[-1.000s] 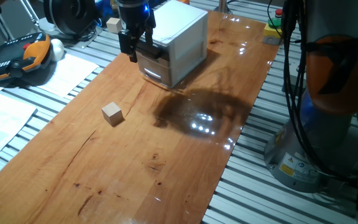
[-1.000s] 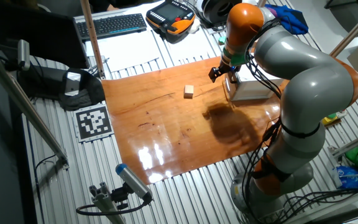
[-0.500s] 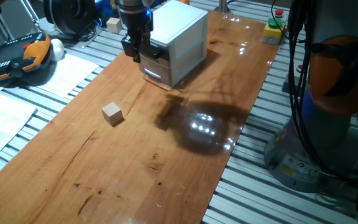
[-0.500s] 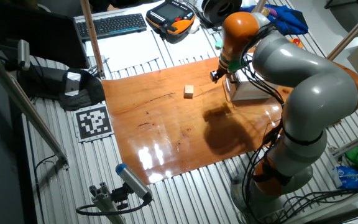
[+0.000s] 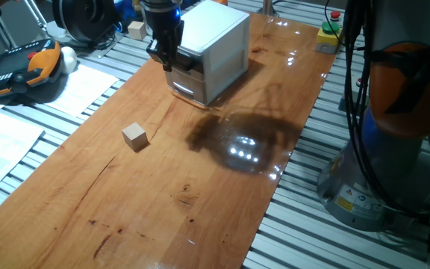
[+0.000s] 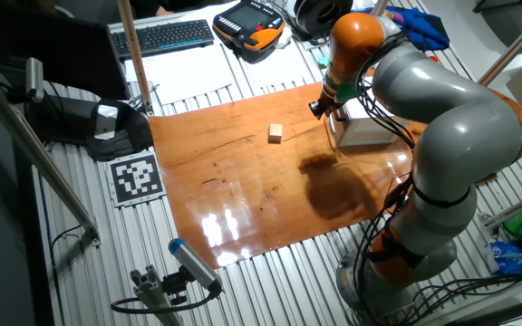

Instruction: Put things in the drawer

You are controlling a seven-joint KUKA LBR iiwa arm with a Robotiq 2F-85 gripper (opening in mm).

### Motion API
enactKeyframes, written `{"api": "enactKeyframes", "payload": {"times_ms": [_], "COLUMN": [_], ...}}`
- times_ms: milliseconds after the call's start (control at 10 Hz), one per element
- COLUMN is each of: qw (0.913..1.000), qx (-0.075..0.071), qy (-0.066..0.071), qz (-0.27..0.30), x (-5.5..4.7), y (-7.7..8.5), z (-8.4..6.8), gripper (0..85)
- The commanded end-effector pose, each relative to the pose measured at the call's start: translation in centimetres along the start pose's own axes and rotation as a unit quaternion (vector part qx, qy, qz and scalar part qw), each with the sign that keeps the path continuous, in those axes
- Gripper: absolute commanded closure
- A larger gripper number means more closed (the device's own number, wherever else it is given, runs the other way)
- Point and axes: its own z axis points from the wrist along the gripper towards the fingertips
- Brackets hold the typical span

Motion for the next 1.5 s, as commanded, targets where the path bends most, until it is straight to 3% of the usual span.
{"api": "enactKeyframes", "payload": {"times_ms": [0, 1000, 1100, 1300, 1400], "qw": [1.0, 0.9997, 0.9995, 0.9987, 0.9978], "qx": [-0.001, -0.004, -0.001, 0.007, 0.006], "qy": [0.0, -0.004, -0.003, -0.005, -0.005], "qz": [0.0, 0.022, 0.031, 0.051, 0.066], "x": [-0.1, -1.7, -1.7, -1.7, -1.8], "y": [-0.1, -2.2, -2.3, -2.6, -2.6], "z": [0.0, 0.8, 0.8, 0.9, 1.0], "gripper": [85.0, 85.0, 68.0, 68.0, 51.0]}}
